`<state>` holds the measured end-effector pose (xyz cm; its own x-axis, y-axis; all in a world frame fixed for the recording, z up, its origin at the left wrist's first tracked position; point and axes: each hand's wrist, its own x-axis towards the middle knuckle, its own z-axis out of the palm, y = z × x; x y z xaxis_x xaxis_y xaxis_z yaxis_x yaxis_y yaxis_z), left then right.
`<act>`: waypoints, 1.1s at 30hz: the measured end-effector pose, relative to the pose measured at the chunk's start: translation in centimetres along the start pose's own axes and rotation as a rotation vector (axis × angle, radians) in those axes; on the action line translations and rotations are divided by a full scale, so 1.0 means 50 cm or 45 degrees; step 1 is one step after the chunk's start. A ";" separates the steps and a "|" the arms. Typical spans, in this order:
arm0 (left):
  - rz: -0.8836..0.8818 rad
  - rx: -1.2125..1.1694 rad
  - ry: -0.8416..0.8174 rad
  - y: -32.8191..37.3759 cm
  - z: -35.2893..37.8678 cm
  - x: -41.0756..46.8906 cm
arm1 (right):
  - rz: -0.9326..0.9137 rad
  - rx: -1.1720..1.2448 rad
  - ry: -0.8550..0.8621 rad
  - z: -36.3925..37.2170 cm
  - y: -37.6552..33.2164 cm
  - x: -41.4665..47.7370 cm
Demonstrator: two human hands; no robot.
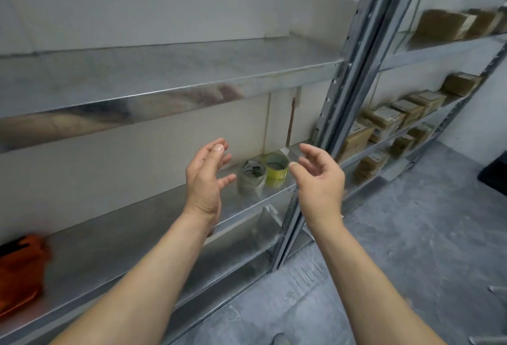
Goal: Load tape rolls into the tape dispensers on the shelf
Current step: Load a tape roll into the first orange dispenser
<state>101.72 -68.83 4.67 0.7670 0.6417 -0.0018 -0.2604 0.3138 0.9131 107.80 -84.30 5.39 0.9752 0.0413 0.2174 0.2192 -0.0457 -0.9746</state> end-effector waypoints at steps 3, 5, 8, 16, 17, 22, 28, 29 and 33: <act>-0.015 0.030 0.083 -0.041 0.026 0.059 | 0.043 -0.069 -0.159 0.027 0.058 0.089; -0.021 0.048 0.157 -0.069 0.042 0.093 | 0.086 -0.130 -0.281 0.041 0.098 0.147; -0.029 0.065 0.280 -0.105 0.067 0.135 | 0.086 -0.293 -0.454 0.056 0.146 0.225; -0.044 0.074 0.516 -0.154 0.106 0.185 | -0.181 -1.177 -1.168 0.098 0.241 0.340; -0.048 0.088 0.527 -0.157 0.109 0.188 | -0.240 -1.305 -1.245 0.107 0.255 0.345; -0.070 0.128 0.587 -0.170 0.113 0.201 | -0.405 -1.698 -1.451 0.137 0.304 0.356; -0.107 0.184 0.671 -0.185 0.107 0.214 | -0.560 -1.745 -1.517 0.160 0.344 0.369; -0.121 0.195 0.679 -0.186 0.106 0.214 | -0.580 -1.732 -1.526 0.163 0.349 0.370; -0.234 0.279 0.717 -0.189 0.098 0.214 | -0.551 -1.524 -1.471 0.177 0.360 0.365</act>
<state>115.27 -68.36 -1.99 0.3461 0.8795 -0.3267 0.0187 0.3416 0.9396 129.28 -75.51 -8.67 0.4357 0.8680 -0.2381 0.8628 -0.4781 -0.1642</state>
